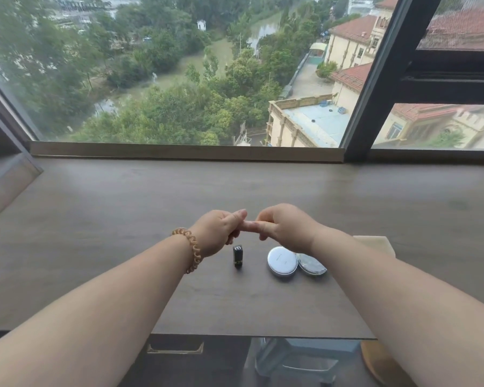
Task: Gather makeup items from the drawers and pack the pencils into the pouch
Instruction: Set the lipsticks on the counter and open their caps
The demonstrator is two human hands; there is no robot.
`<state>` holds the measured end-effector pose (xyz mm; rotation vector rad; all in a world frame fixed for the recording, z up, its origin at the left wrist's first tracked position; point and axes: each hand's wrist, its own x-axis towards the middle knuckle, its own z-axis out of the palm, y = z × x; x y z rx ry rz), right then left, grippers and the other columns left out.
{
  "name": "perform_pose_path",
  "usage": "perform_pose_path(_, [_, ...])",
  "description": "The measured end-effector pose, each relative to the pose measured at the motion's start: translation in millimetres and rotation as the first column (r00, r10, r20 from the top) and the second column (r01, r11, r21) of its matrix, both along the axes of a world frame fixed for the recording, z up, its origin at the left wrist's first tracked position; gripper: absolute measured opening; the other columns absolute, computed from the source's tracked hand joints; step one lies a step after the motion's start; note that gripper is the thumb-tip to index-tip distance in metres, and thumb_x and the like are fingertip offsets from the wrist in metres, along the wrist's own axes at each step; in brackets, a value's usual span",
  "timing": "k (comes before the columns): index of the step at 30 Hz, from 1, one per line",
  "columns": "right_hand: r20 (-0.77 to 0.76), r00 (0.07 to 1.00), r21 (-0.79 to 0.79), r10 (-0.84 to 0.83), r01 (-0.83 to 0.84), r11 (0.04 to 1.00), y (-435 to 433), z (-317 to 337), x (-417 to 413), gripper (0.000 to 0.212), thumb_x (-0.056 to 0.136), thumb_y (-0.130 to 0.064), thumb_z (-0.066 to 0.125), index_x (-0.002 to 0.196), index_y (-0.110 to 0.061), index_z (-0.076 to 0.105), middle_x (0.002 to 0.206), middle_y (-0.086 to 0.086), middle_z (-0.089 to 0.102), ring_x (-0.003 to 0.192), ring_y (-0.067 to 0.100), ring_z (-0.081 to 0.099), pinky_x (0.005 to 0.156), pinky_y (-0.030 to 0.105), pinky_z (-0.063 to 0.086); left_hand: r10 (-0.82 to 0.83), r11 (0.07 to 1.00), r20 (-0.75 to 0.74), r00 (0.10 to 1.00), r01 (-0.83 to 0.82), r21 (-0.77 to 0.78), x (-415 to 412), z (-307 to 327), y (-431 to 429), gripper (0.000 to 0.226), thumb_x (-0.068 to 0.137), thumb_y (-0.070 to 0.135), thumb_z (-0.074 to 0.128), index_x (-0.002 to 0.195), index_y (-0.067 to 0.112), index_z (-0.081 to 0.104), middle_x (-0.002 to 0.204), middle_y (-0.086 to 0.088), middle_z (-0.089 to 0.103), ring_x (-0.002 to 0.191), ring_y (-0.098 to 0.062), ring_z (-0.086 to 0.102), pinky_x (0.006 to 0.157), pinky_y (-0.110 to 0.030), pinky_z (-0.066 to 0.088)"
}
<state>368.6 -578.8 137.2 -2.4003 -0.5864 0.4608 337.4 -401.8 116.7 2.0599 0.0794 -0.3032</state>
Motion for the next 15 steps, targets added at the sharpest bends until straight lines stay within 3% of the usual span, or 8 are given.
perform_pose_path(2, [0.131,0.991,-0.023,-0.004,0.007,1.000,0,-3,-2,0.022,0.079,-0.042,0.071,0.081,-0.022,0.061,0.077,-0.008,0.061,0.078,0.017,0.056,0.070,0.030,0.044,0.004,1.000,-0.046,0.999,-0.005,-0.004,-1,-4,0,0.059,0.095,0.047,0.040,0.068,0.001,0.064,0.057,-0.002,0.048,0.057,-0.020,0.045,0.069,-0.034,0.041])
perform_pose_path(4, [0.255,0.967,-0.023,-0.010,0.017,1.000,0,-8,-5,0.024,0.074,-0.034,0.077,0.085,-0.022,0.059,0.080,-0.010,0.059,0.079,0.015,0.053,0.075,0.029,0.038,0.032,0.999,-0.066,0.997,-0.033,-0.010,-3,-6,-2,0.055,0.096,0.045,0.040,0.055,0.010,0.053,0.052,-0.001,0.046,0.054,-0.019,0.046,0.071,-0.033,0.041])
perform_pose_path(6, [0.302,0.953,-0.018,0.001,0.005,1.000,1,-11,-7,0.029,0.072,-0.033,0.078,0.090,-0.022,0.057,0.080,-0.013,0.056,0.075,0.012,0.049,0.078,0.030,0.036,0.065,0.997,-0.089,0.994,-0.068,-0.031,-4,-6,-5,0.052,0.096,0.044,0.040,0.054,0.013,0.047,0.053,-0.003,0.045,0.052,-0.019,0.048,0.074,-0.035,0.042])
perform_pose_path(10, [0.165,0.982,-0.118,0.089,-0.070,0.990,0,-16,-9,0.039,0.085,-0.049,0.060,0.114,-0.025,0.056,0.101,-0.011,0.062,0.090,0.010,0.051,0.091,0.031,0.036,0.078,0.995,-0.125,0.989,-0.084,-0.045,-4,-8,1,0.055,0.092,0.048,0.042,0.057,0.007,0.052,0.050,-0.002,0.043,0.051,-0.019,0.048,0.082,-0.039,0.048])
perform_pose_path(12, [0.042,0.994,-0.115,0.102,-0.097,0.989,-2,-18,-8,0.033,0.094,-0.050,0.045,0.107,-0.024,0.061,0.100,-0.008,0.066,0.095,0.014,0.053,0.088,0.031,0.034,0.068,0.998,-0.135,0.989,-0.065,0.020,-5,-9,5,0.060,0.088,0.053,0.042,0.059,0.003,0.057,0.049,0.001,0.044,0.052,-0.017,0.049,0.079,-0.038,0.047])
perform_pose_path(15, [0.109,0.980,-0.185,0.165,-0.143,0.972,-1,-24,-6,0.023,0.095,-0.044,0.046,0.093,-0.027,0.061,0.091,-0.008,0.065,0.091,0.016,0.053,0.090,0.033,0.035,0.063,0.983,-0.121,0.991,-0.041,0.177,-7,-7,4,0.055,0.094,0.046,0.039,0.051,0.012,0.043,0.053,-0.004,0.050,0.056,-0.019,0.050,0.068,-0.033,0.039])
